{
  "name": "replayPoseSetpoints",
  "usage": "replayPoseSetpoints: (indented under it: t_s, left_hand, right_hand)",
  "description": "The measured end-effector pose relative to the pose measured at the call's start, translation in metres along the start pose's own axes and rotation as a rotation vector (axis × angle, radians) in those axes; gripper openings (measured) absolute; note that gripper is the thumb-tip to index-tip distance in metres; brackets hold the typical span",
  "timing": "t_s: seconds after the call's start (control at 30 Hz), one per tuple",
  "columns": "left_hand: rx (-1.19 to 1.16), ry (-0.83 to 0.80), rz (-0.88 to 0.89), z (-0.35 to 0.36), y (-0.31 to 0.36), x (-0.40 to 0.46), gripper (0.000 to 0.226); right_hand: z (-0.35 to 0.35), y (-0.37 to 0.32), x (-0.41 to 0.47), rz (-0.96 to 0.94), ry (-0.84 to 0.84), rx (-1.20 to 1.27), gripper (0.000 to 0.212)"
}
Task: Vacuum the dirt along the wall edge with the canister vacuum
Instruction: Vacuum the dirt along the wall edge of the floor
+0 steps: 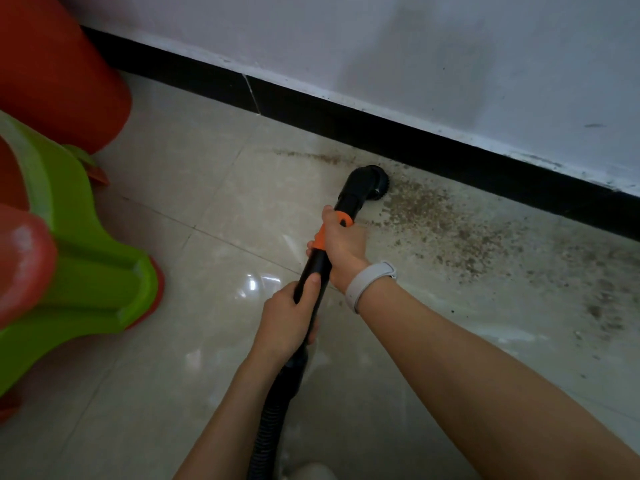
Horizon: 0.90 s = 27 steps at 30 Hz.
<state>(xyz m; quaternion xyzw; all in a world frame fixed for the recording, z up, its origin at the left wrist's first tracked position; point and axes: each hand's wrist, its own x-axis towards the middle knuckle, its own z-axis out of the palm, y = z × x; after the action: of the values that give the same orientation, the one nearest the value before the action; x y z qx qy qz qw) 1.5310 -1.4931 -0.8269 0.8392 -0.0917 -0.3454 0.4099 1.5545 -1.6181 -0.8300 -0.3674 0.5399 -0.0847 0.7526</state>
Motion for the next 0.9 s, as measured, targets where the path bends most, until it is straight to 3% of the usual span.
replayPoseSetpoints:
  t_s: [0.1, 0.23, 0.33, 0.57, 0.9]
  left_hand:
    - [0.036, 0.151, 0.013, -0.012, -0.006, 0.005, 0.047]
    - [-0.001, 0.329, -0.019, -0.046, -0.015, 0.022, 0.055]
    - [-0.006, 0.372, -0.058, -0.070, -0.021, 0.037, 0.064]
    - [-0.142, 0.300, -0.102, -0.089, -0.007, 0.068, 0.061]
    - [-0.138, 0.141, -0.089, -0.063, 0.008, 0.058, 0.060]
  right_hand:
    - [0.023, 0.004, -0.008, -0.006, -0.125, -0.005, 0.016]
    - [0.075, 0.015, -0.014, -0.019, -0.305, -0.110, 0.026]
    - [0.110, 0.017, -0.013, 0.014, -0.371, -0.168, 0.028]
    - [0.142, -0.001, 0.004, 0.023, -0.373, -0.245, 0.023]
    - [0.098, -0.010, 0.001, 0.001, -0.267, -0.123, 0.027]
